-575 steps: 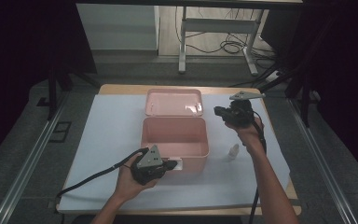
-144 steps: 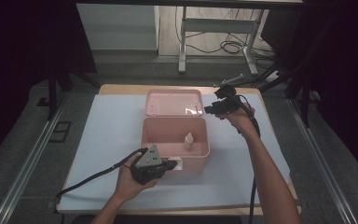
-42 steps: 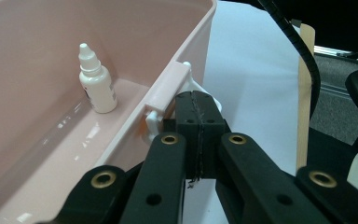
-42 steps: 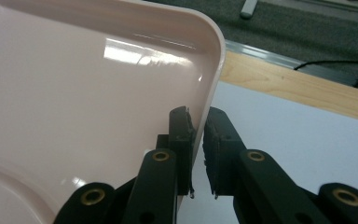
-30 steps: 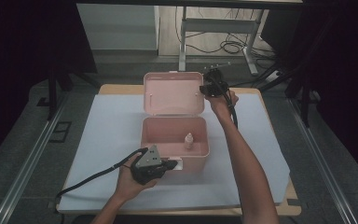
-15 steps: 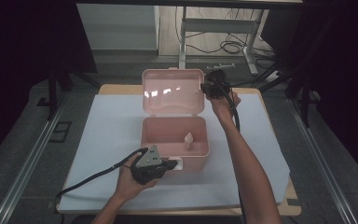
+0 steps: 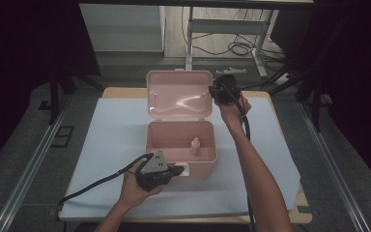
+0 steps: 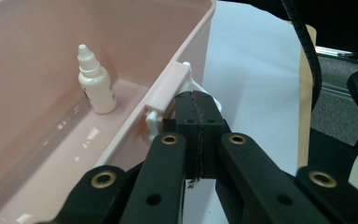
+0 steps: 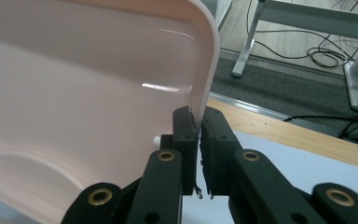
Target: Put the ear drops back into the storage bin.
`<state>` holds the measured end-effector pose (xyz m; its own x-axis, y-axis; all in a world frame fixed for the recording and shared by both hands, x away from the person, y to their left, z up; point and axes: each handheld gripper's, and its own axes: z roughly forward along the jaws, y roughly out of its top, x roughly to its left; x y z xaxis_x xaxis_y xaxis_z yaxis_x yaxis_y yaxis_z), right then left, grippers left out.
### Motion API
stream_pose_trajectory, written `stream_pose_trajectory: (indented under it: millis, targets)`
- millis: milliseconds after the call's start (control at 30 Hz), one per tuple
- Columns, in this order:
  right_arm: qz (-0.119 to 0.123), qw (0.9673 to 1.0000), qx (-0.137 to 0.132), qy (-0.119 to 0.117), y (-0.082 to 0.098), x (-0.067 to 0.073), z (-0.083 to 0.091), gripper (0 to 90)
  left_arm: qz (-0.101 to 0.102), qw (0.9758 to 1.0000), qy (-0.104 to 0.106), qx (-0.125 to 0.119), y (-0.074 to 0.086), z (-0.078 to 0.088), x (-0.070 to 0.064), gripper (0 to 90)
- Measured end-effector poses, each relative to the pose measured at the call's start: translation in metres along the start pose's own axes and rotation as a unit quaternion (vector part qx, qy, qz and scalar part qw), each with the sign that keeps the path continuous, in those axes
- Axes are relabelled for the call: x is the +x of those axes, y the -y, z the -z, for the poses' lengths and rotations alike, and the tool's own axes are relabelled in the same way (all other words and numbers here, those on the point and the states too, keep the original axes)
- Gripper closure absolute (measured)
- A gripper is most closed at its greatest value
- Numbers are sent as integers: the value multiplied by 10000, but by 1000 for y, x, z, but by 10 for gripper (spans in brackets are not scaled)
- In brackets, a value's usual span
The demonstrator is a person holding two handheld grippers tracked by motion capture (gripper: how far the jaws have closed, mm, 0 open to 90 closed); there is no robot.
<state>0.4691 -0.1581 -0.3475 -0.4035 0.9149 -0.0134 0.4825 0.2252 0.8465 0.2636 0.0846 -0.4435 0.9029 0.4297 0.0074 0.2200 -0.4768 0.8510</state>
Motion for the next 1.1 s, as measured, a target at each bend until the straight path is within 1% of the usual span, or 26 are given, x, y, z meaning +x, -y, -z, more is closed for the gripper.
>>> stream_pose_trajectory:
  millis: [100,300,433,700,900,1100]
  targets:
    - [17,10000,-72,22,1,1,3,854,3,10000,-1,-6,0,0,0,900]
    - [41,9995,-297,84,6,6,11,857,21,10000,0,-12,0,0,0,900]
    - [23,9991,-405,78,8,7,16,860,-8,10000,0,5,0,0,0,900]
    - [122,9979,-630,133,14,11,26,862,-30,10000,-2,15,0,0,0,900]
    - [168,9965,-805,125,19,14,36,863,-35,10000,-8,14,0,0,0,900]
    - [211,9956,-908,78,24,15,44,867,-33,10000,-11,14,0,0,0,900]
